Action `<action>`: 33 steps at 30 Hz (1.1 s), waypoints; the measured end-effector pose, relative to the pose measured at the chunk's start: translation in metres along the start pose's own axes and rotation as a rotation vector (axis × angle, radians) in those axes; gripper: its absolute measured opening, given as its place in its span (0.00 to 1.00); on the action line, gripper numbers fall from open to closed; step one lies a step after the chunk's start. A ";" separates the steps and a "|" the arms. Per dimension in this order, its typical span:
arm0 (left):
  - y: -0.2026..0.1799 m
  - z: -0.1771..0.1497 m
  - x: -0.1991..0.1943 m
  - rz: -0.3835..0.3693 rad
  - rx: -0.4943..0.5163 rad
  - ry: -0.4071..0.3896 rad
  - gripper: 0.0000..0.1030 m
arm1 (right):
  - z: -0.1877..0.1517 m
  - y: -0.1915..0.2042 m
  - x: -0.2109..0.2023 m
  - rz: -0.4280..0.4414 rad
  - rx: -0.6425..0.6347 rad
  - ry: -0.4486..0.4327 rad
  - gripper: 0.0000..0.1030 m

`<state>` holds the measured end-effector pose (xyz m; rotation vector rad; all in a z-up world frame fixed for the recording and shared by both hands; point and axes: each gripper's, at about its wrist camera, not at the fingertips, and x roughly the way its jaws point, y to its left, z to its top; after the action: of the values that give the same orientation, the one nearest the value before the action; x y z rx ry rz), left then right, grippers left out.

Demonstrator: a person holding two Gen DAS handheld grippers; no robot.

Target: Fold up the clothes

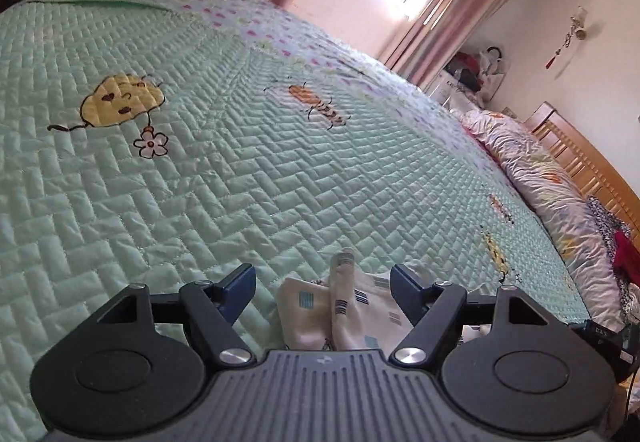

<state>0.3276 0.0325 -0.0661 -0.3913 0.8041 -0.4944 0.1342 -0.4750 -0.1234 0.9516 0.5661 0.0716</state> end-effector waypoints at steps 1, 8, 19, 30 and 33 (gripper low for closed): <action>0.002 0.003 0.009 0.003 -0.014 0.021 0.74 | -0.001 -0.002 0.001 -0.002 -0.003 0.000 0.36; -0.009 0.010 0.042 0.042 0.052 0.060 0.67 | 0.000 -0.008 -0.003 -0.022 -0.036 0.021 0.11; -0.025 0.001 0.050 -0.012 0.177 0.112 0.17 | -0.005 -0.009 -0.002 -0.003 -0.051 0.008 0.10; -0.016 -0.002 0.042 -0.088 0.114 0.038 0.04 | -0.002 -0.005 0.001 -0.006 -0.069 0.010 0.05; -0.019 -0.002 0.040 -0.097 0.120 0.024 0.04 | -0.002 -0.002 0.004 -0.013 -0.082 0.012 0.02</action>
<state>0.3448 -0.0053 -0.0807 -0.3148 0.7767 -0.6355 0.1360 -0.4741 -0.1276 0.8686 0.5763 0.0885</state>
